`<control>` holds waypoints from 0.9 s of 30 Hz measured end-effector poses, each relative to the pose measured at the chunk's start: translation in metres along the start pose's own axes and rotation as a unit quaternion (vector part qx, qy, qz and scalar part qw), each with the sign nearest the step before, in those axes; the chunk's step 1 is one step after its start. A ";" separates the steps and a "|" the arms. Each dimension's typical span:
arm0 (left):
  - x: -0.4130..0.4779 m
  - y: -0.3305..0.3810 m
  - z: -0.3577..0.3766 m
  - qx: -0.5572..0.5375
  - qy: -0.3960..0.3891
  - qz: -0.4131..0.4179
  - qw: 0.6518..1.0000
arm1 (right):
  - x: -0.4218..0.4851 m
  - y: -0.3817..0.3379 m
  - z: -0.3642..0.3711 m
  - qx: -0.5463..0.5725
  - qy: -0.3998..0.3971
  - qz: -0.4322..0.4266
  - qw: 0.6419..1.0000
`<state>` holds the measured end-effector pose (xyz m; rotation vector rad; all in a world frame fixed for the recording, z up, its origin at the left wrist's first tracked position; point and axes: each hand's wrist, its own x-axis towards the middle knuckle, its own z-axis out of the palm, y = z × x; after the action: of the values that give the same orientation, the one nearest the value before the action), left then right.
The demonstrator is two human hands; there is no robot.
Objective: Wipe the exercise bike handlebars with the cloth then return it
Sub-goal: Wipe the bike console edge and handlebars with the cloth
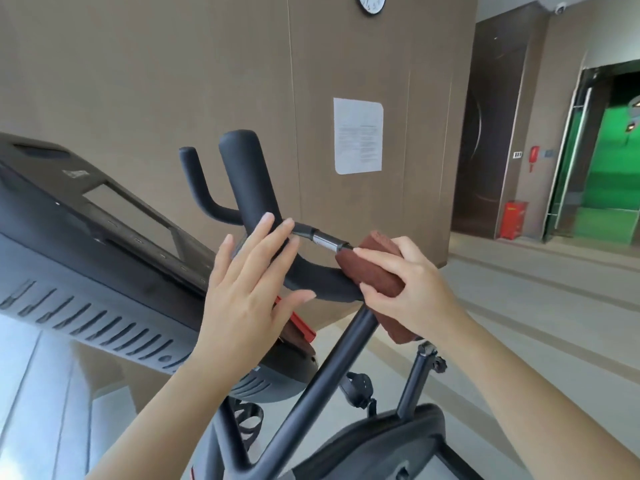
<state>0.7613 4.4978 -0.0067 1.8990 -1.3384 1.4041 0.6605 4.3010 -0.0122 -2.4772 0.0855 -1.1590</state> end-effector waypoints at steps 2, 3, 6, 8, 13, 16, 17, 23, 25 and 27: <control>0.000 0.004 0.009 -0.040 0.009 0.022 0.999 | 0.004 0.002 -0.005 0.018 -0.020 0.000 1.000; -0.002 0.005 0.014 -0.060 0.017 0.027 0.998 | 0.009 0.002 -0.007 0.037 -0.019 0.003 0.999; -0.006 0.007 0.032 -0.058 0.045 0.042 0.996 | 0.024 -0.003 -0.007 0.072 -0.005 -0.015 0.997; -0.006 0.006 0.043 -0.020 0.069 0.046 0.996 | 0.028 -0.006 -0.002 0.044 -0.054 -0.026 0.997; -0.005 0.008 0.057 0.011 0.132 0.034 0.991 | 0.027 0.014 -0.005 0.005 -0.070 -0.019 0.997; -0.003 0.014 0.061 0.017 0.167 0.011 0.986 | 0.022 0.028 -0.008 0.005 -0.073 -0.027 0.997; -0.002 0.016 0.062 0.020 0.174 0.007 0.985 | 0.023 0.031 -0.008 0.013 -0.078 -0.028 0.996; -0.010 0.026 0.071 0.049 0.190 -0.032 0.980 | 0.033 0.058 -0.018 0.096 -0.105 0.014 0.990; -0.010 0.030 0.073 0.070 0.197 -0.042 0.977 | 0.033 0.069 -0.023 0.109 -0.118 0.014 0.987; -0.010 0.034 0.073 0.094 0.195 -0.045 0.975 | 0.033 0.077 -0.025 0.119 -0.142 0.006 0.983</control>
<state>0.7668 4.4303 -0.0516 1.6532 -0.9499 1.7944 0.6724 4.2151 -0.0033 -2.3940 -0.1119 -0.7505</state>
